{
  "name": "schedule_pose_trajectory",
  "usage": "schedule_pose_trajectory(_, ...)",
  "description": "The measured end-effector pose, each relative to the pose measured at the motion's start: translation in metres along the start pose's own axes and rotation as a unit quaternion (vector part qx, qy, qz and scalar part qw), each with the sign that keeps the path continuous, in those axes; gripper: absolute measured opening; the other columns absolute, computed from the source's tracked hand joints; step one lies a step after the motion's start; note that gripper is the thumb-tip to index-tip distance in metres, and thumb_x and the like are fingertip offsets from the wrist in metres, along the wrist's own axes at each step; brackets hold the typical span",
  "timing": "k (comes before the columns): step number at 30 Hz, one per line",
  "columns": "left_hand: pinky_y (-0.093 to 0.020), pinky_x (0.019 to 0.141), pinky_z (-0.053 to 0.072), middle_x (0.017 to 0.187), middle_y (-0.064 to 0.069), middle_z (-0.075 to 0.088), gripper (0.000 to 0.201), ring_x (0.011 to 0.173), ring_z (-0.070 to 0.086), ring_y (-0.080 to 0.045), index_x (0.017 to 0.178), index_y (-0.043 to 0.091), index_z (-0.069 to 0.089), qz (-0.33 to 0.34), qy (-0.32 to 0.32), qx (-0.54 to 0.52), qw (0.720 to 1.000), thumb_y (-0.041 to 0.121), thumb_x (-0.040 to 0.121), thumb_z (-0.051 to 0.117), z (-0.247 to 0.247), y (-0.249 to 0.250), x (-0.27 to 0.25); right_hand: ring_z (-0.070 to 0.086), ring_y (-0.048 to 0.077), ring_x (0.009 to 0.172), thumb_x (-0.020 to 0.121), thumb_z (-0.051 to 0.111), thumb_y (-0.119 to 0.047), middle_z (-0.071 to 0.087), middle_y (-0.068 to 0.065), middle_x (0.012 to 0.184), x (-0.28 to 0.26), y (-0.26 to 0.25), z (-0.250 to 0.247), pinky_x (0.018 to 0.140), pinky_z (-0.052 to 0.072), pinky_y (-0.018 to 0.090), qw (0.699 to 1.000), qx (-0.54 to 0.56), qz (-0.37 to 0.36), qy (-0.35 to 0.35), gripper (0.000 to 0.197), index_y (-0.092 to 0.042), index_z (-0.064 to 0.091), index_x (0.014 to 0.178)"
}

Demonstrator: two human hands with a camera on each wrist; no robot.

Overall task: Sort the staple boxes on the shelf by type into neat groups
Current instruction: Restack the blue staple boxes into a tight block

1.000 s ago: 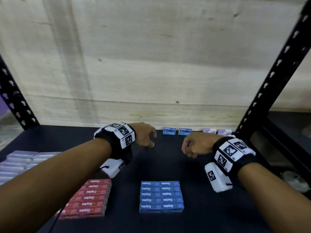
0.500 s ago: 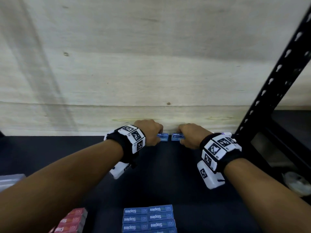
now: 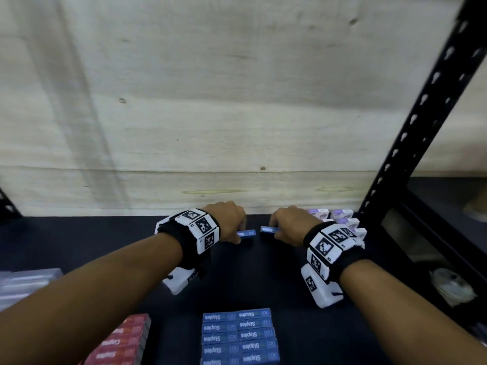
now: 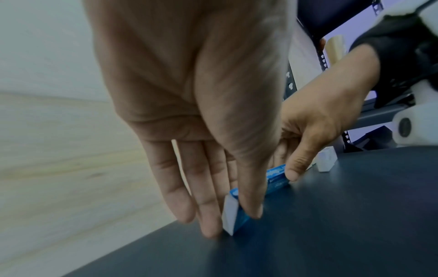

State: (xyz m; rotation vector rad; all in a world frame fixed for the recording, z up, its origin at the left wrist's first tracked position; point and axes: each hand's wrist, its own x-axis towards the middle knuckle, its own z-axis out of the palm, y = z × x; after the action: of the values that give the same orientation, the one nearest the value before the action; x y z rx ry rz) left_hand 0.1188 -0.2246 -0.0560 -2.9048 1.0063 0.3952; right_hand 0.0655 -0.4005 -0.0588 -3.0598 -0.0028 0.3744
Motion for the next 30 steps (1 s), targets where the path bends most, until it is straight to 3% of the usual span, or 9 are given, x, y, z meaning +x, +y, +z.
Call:
schedule_pose_trajectory(4, -0.029, 0.070, 0.046, 0.105, 0.004, 0.065, 0.025, 0.092, 0.061, -0.019, 0.101, 0.026, 0.066, 0.003, -0.024, -0.020, 1.000, 0.037, 0.081, 0.075, 0.004, 0.001, -0.035, 0.062, 0.024, 0.105, 0.091, 0.065, -0.021, 0.065, 0.005, 0.115, -0.026, -0.010, 0.006, 0.081, 0.045, 0.029, 0.999, 0.028, -0.022, -0.007, 0.022, -0.021, 0.067, 0.112)
schedule_pose_trajectory(8, -0.037, 0.086, 0.053, 0.109, 0.005, 0.066, 0.029, 0.099, 0.063, -0.019, 0.105, 0.026, 0.065, -0.001, -0.051, -0.033, 0.998, 0.038, 0.081, 0.075, 0.009, 0.002, -0.070, 0.062, 0.021, 0.104, 0.089, 0.069, -0.027, 0.064, 0.001, 0.114, -0.054, -0.017, 0.015, 0.083, 0.045, 0.027, 0.998, 0.051, -0.042, -0.012, 0.021, -0.024, 0.065, 0.109)
schedule_pose_trajectory(11, -0.037, 0.090, 0.053, 0.110, 0.004, 0.067, 0.030, 0.099, 0.064, -0.019, 0.107, 0.025, 0.067, 0.001, -0.068, -0.042, 0.997, 0.037, 0.081, 0.076, 0.012, 0.001, -0.092, 0.061, 0.019, 0.102, 0.087, 0.071, -0.030, 0.063, 0.000, 0.114, -0.071, -0.021, 0.019, 0.082, 0.045, 0.025, 0.996, 0.064, -0.054, -0.025, 0.021, -0.027, 0.064, 0.107)
schedule_pose_trajectory(18, -0.024, 0.080, 0.045, 0.110, 0.002, 0.068, 0.028, 0.099, 0.062, -0.018, 0.109, 0.024, 0.070, 0.007, -0.097, -0.039, 0.995, 0.035, 0.083, 0.073, 0.017, 0.001, -0.125, 0.061, 0.014, 0.099, 0.089, 0.071, -0.035, 0.064, -0.005, 0.112, -0.099, -0.029, 0.020, 0.084, 0.047, 0.026, 0.992, 0.078, -0.076, -0.066, 0.018, -0.031, 0.067, 0.106)
schedule_pose_trajectory(22, -0.024, 0.080, 0.044, 0.110, 0.003, 0.066, 0.028, 0.100, 0.061, -0.017, 0.108, 0.025, 0.070, 0.006, -0.120, -0.038, 0.992, 0.036, 0.083, 0.073, 0.019, 0.001, -0.133, 0.060, 0.011, 0.098, 0.091, 0.069, -0.036, 0.066, -0.007, 0.113, -0.107, -0.030, 0.017, 0.082, 0.045, 0.026, 0.989, 0.071, -0.086, -0.093, 0.018, -0.031, 0.070, 0.108)
schedule_pose_trajectory(25, -0.023, 0.077, 0.043, 0.098, 0.007, 0.063, 0.028, 0.089, 0.057, -0.014, 0.108, 0.027, 0.070, 0.009, -0.129, -0.034, 0.991, 0.037, 0.082, 0.073, 0.018, 0.001, -0.137, 0.060, 0.011, 0.103, 0.089, 0.069, -0.037, 0.068, -0.009, 0.112, -0.110, -0.029, 0.015, 0.089, 0.047, 0.029, 0.987, 0.075, -0.086, -0.114, 0.019, -0.031, 0.073, 0.107)
schedule_pose_trajectory(27, -0.025, 0.082, 0.046, 0.098, 0.008, 0.063, 0.032, 0.090, 0.057, -0.012, 0.113, 0.028, 0.068, 0.014, -0.146, -0.036, 0.988, 0.035, 0.082, 0.074, 0.015, 0.001, -0.140, 0.059, 0.010, 0.105, 0.087, 0.070, -0.038, 0.067, -0.011, 0.112, -0.111, -0.029, 0.012, 0.093, 0.048, 0.031, 0.985, 0.076, -0.085, -0.131, 0.023, -0.033, 0.071, 0.109)
schedule_pose_trajectory(30, -0.031, 0.098, 0.047, 0.106, 0.008, 0.064, 0.041, 0.107, 0.060, -0.013, 0.124, 0.032, 0.061, 0.034, -0.181, -0.030, 0.982, 0.026, 0.085, 0.071, 0.011, -0.002, -0.142, 0.059, 0.014, 0.113, 0.086, 0.070, -0.030, 0.066, -0.005, 0.117, -0.110, -0.028, 0.009, 0.099, 0.047, 0.034, 0.980, 0.100, -0.071, -0.157, 0.030, -0.033, 0.067, 0.116)
